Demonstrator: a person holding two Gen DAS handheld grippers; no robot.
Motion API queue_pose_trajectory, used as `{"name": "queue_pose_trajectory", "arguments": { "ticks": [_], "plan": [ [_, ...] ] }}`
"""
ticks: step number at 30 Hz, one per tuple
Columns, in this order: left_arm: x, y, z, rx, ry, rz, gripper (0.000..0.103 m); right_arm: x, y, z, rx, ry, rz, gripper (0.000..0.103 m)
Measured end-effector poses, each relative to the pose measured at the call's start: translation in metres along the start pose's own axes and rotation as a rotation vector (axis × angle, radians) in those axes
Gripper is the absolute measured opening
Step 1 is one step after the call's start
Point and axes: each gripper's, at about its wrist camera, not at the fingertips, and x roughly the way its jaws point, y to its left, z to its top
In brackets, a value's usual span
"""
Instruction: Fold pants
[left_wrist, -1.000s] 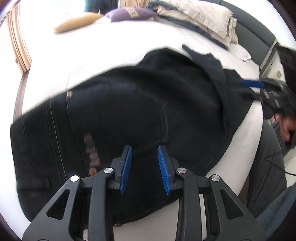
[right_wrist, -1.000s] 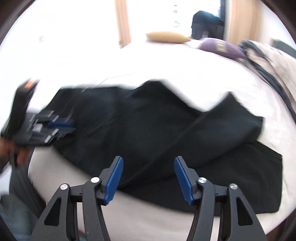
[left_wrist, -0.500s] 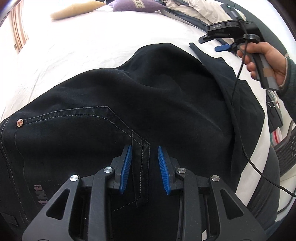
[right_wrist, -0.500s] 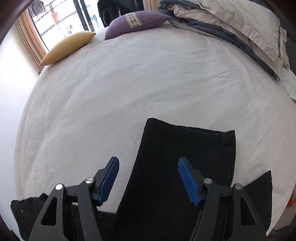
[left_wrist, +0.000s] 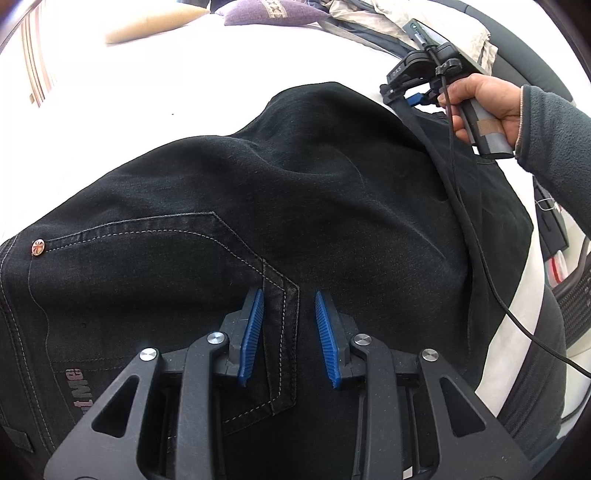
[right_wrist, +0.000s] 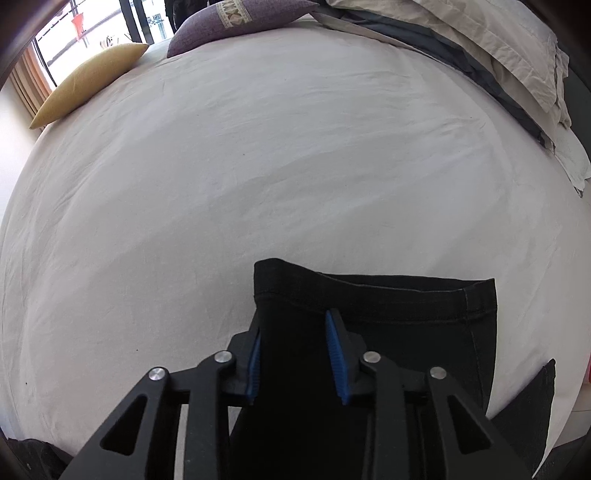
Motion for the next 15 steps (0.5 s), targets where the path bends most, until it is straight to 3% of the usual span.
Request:
{"name": "queue_pose_trajectory", "arguments": {
  "ticks": [3,9,15],
  "plan": [
    [-0.001,-0.001,-0.003,-0.003,0.0,-0.001,0.028,-0.007,-0.009,0.0,0.011,-0.008,0.038,0.006],
    [0.001,0.0,-0.001,-0.007,0.009,0.005,0.028,-0.076,-0.052,-0.024,0.108,-0.167,0.16,0.004],
    [0.011,-0.005,0.006,-0.019,0.021,0.029,0.028,-0.147,-0.141,-0.091,0.243,-0.333,0.169,0.004]
  ]
}}
